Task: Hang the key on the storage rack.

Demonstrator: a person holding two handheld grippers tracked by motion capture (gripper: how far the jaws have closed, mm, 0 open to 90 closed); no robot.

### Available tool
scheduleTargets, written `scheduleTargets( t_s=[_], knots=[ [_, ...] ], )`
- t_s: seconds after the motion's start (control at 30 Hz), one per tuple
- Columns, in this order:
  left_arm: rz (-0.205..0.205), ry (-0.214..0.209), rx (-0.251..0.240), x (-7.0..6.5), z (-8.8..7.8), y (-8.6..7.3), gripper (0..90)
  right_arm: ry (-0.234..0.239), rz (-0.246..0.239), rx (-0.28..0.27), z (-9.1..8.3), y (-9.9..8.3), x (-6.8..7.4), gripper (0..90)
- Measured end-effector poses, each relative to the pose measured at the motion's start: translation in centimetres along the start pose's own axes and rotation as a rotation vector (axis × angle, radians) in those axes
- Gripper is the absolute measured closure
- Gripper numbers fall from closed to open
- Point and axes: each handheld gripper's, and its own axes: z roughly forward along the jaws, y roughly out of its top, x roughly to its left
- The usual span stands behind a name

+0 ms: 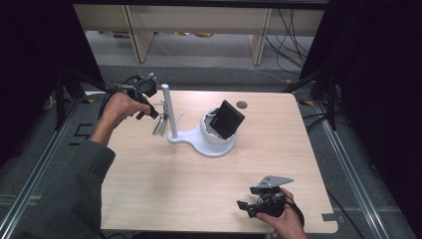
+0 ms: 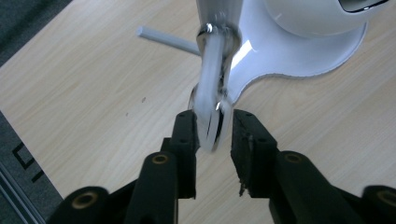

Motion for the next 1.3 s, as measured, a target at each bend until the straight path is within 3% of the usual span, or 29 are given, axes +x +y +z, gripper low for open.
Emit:
scheduleTargets(
  t_s=[0.3,0.37,0.4,0.43,0.47,0.5,0.53,0.6,0.67,0.7,0.73,0.93,1.0,1.07,1.13,1.3],
  knots=[
    [-0.025,0.004,-0.034,0.4,-1.0,-1.6,63.0,0.003,0.019,0.0,-0.1,0.1,-0.1,27.5],
    [-0.014,-0.008,-0.027,0.6,-1.0,-2.1,62.2,-0.006,0.022,-0.009,-0.3,0.0,-0.3,27.5],
    [-0.039,-0.014,-0.047,0.5,-0.9,-2.3,61.9,-0.003,0.014,-0.015,-0.3,0.0,-0.4,27.5],
    [-0.02,-0.013,-0.035,0.7,-1.0,-2.4,61.7,-0.008,0.019,-0.017,-0.4,0.0,-0.4,27.6],
    [-0.034,-0.021,-0.044,0.7,-0.9,-2.6,61.2,-0.012,0.017,-0.02,-0.4,0.0,-0.5,27.5],
    [-0.039,-0.017,-0.056,0.7,-0.9,-2.8,60.8,-0.01,0.048,-0.022,-0.4,0.0,-0.2,27.5],
    [-0.032,-0.023,-0.053,0.6,-0.9,-3.1,60.0,0.006,0.03,-0.031,-0.3,0.0,-0.4,27.6],
    [-0.026,-0.028,-0.061,0.4,-0.8,-3.4,55.6,-0.006,0.027,-0.017,-0.4,0.0,-0.4,27.5],
    [-0.017,-0.061,-0.058,0.1,-0.9,-4.0,54.3,-0.011,0.017,-0.026,-0.4,0.0,-0.5,27.5],
    [-0.013,-0.056,-0.058,0.0,-0.9,-4.3,52.7,-0.006,0.041,-0.021,-0.4,0.0,-0.4,27.5],
    [-0.012,-0.055,-0.059,-0.1,-0.9,-4.5,51.1,-0.012,0.017,-0.025,-0.4,0.0,-0.6,27.5],
    [0.008,-0.055,-0.06,-1.2,-0.6,-5.8,40.4,-0.009,0.017,-0.025,-0.4,-0.1,-0.6,27.5],
    [0.01,-0.096,-0.068,-1.7,-0.4,-6.3,38.3,-0.005,0.022,-0.022,-0.3,-0.1,-0.7,27.5],
    [0.013,-0.094,-0.075,-1.9,-0.1,-6.7,36.1,-0.003,0.037,-0.023,-0.3,-0.1,-0.6,27.5],
    [-0.003,-0.096,-0.086,-2.0,0.3,-7.2,32.4,-0.013,0.014,-0.03,-0.4,0.0,-0.9,27.5],
    [-0.018,-0.119,-0.109,-2.6,0.8,-8.5,29.7,-0.005,0.034,-0.029,-0.4,-0.1,-0.9,27.4]
  ],
)
